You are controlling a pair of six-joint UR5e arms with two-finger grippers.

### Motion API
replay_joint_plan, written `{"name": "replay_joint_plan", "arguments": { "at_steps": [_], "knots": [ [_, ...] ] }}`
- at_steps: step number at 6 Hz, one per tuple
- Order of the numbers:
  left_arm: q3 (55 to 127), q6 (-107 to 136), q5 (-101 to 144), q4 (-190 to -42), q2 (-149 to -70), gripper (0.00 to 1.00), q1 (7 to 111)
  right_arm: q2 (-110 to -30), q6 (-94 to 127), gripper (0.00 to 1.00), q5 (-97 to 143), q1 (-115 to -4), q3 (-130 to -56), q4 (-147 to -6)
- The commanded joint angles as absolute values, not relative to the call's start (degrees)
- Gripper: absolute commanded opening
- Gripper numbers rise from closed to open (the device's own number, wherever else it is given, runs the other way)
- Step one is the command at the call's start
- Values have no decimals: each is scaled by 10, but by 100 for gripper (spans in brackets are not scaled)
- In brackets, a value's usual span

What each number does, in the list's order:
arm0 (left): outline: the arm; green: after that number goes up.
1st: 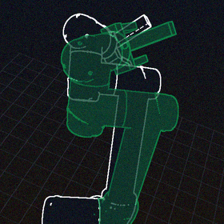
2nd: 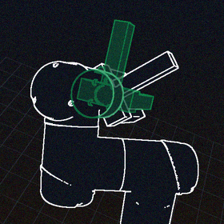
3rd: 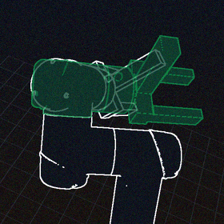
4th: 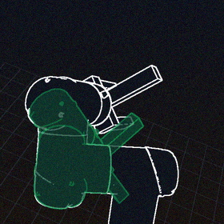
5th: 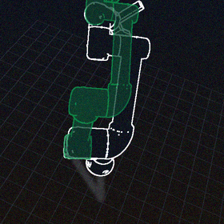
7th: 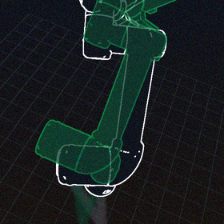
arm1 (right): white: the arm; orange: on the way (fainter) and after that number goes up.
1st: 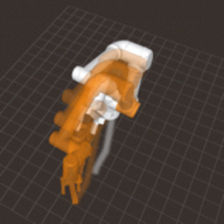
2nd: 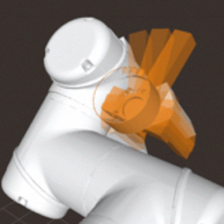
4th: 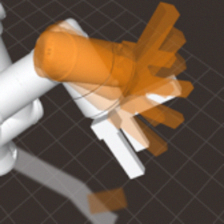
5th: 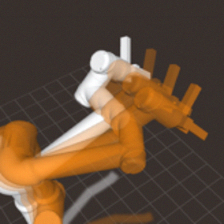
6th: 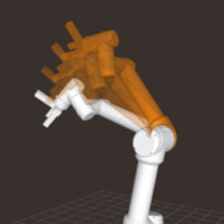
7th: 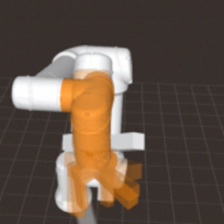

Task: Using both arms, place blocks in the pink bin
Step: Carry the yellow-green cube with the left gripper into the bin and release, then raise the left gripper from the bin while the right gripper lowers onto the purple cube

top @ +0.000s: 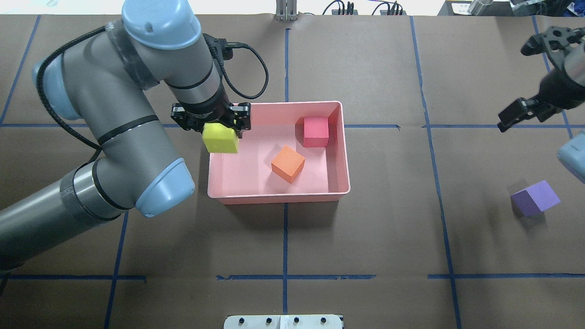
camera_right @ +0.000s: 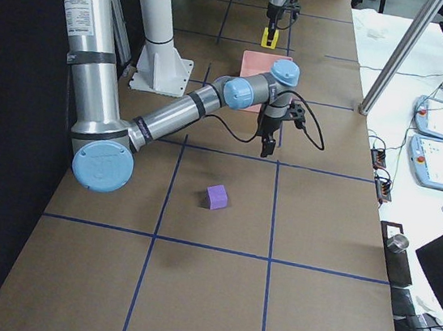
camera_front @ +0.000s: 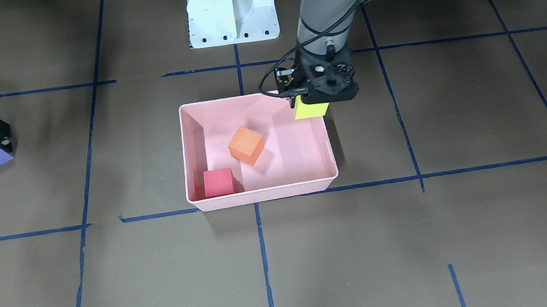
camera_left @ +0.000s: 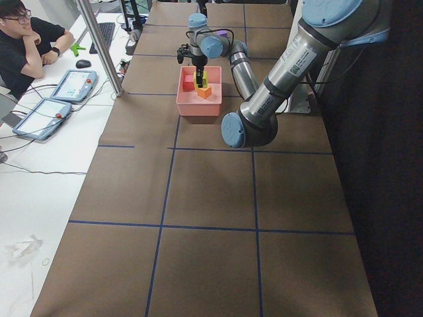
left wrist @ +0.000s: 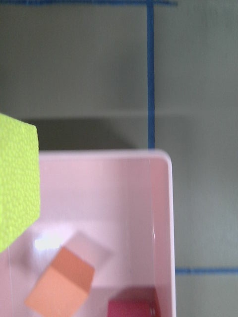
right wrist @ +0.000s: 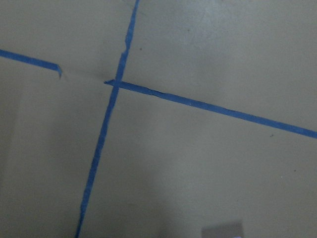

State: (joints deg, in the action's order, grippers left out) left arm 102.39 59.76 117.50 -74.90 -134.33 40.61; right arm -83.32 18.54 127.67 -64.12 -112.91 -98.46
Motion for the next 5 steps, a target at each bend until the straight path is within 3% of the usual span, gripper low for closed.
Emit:
{"name": "replay_joint_plan", "arguments": {
  "at_steps": [1,3,5],
  "knots": [
    [1025,575,1172,-752,-1340,100,405,-947,177,100,1275,-644,-1130,-854],
    [1027,575,1172,-765,-1334,100,406,-1020,178,100,1274,-643,-1108,-747],
    [1027,577,1172,-769,-1334,100,404,-1015,202,100,1274,-631,-1041,-660]
  ]
}}
